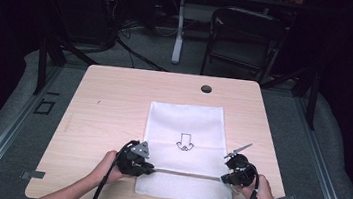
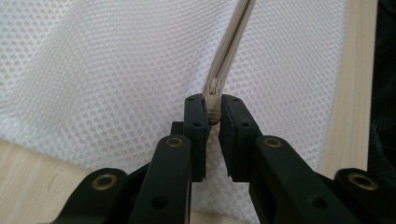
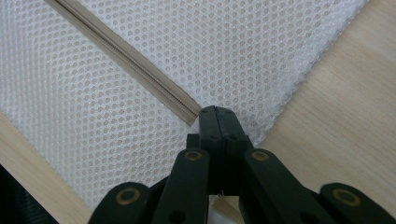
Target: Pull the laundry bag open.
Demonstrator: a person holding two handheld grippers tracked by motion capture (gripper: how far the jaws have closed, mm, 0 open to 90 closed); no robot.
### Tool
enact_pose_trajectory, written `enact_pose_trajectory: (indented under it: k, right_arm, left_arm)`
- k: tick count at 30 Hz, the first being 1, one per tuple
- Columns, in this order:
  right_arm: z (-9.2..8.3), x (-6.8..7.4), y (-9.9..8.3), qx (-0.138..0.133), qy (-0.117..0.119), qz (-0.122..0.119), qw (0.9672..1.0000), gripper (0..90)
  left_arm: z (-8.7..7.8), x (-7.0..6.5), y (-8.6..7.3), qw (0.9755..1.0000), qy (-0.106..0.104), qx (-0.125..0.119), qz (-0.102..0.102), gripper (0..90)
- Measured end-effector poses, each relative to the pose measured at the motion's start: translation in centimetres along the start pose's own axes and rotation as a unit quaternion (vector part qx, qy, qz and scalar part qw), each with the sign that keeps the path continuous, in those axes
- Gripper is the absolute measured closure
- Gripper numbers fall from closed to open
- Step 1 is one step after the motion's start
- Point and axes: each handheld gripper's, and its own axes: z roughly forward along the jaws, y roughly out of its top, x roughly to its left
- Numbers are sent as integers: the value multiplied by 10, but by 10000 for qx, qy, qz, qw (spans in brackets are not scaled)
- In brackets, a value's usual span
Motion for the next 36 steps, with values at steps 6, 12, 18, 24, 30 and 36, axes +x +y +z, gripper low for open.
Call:
enact_pose_trajectory:
  k: [6,12,18,24,30,36]
  right_arm:
    - [-2,-4,1,133,87,-105,9998,900]
    - [1,-2,-1,-92,60,60,9999,900]
    - [-2,-4,1,115,70,-90,9999,900]
    - [-2,-4,1,126,39,-72,9999,900]
    - [-2,-4,0,119,59,-60,9999,900]
    - [-3,-3,1,177,20,-32,9998,900]
  left_arm:
    - [-4,2,-5,9999,19,-18,-101,815]
    - [-9,4,-9,9999,100,0,-131,815]
    - [-11,4,-12,9998,86,-33,-163,815]
    - [-12,3,-12,9999,66,-29,-138,815]
    - [-14,5,-15,9999,81,8,-137,815]
    - [-17,6,-19,9999,72,-21,-122,816]
